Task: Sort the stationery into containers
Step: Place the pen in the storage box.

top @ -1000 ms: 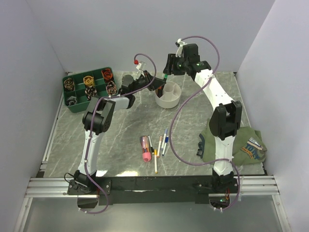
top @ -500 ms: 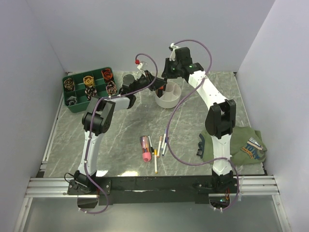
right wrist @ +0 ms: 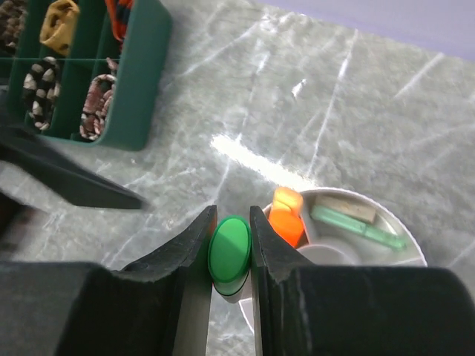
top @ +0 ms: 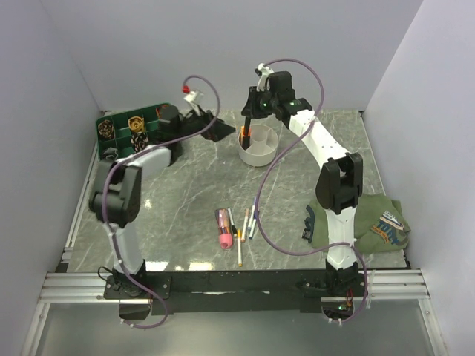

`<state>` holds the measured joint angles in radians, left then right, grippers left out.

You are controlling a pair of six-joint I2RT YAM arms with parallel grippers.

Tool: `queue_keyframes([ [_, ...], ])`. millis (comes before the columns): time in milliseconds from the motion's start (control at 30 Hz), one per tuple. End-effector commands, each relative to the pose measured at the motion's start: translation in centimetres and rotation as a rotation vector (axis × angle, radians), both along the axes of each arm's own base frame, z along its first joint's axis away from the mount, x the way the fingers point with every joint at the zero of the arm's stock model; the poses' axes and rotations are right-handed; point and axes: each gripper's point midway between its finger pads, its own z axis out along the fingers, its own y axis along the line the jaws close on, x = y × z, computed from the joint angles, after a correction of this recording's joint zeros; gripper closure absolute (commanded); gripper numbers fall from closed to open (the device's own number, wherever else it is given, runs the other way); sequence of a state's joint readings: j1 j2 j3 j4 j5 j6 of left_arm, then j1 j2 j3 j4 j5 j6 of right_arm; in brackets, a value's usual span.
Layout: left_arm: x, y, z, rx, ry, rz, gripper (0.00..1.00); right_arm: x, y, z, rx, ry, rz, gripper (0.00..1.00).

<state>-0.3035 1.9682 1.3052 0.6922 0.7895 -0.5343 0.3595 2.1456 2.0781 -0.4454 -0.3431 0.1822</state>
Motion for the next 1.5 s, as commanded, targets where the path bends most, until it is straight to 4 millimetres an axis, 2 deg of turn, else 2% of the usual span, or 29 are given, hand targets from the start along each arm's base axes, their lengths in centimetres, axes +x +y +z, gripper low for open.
queue_keyframes([
  [0,-2.6,4.0,4.0,0.075,-0.088,0.048,0.00,-0.8,0.7,7.5,0.098,-0.244,0.056,1.00],
  [33,-3.0,4.5,4.0,0.087,-0.083,0.064,0.01,-1.4,0.5,5.5,0.080,-0.224,0.059,1.00],
  [67,-3.7,4.9,2.8,0.113,-0.043,0.071,0.00,-1.4,0.6,6.1,0.076,-0.280,0.068,1.00],
  [100,-4.4,5.3,3.8,0.132,-0.084,0.077,0.01,-2.3,0.6,5.0,0.066,-0.278,0.077,1.00],
  [167,-4.9,5.9,3.1,0.162,-0.054,0.107,0.01,-2.1,0.3,5.6,0.059,-0.371,0.072,1.00],
  [200,-5.2,6.3,3.6,0.171,-0.074,0.119,0.01,-2.7,0.1,4.6,0.047,-0.378,0.072,1.00],
  [233,-5.2,6.4,3.5,0.180,-0.065,0.130,0.01,-2.4,0.1,5.2,0.048,-0.431,0.074,1.00],
  [300,-5.5,6.7,3.3,0.196,-0.055,0.138,0.01,-2.3,0.3,4.4,0.036,-0.440,0.086,1.00],
  [400,-5.5,7.0,2.7,0.217,-0.045,0.150,0.00,-2.2,0.5,4.4,0.034,-0.485,0.096,1.00],
  [500,-5.2,7.0,1.9,0.231,-0.026,0.151,0.00,-2.3,0.9,4.3,0.017,-0.532,0.116,1.00],
  [633,-4.5,6.8,2.0,0.227,-0.023,0.145,0.01,-1.6,1.0,3.8,-0.009,-0.565,0.120,1.00],
  [900,-2.8,7.0,1.7,0.250,-0.020,0.175,0.00,-1.0,1.3,0.8,-0.042,-0.482,0.135,1.00],
  [1000,-2.3,7.2,1.6,0.245,-0.016,0.187,0.01,-1.2,1.4,0.3,-0.051,-0.476,0.144,1.00],
  [1467,-1.3,8.0,0.5,0.235,0.018,0.206,0.00,-1.7,1.8,-3.9,-0.097,-0.406,0.173,1.00],
])
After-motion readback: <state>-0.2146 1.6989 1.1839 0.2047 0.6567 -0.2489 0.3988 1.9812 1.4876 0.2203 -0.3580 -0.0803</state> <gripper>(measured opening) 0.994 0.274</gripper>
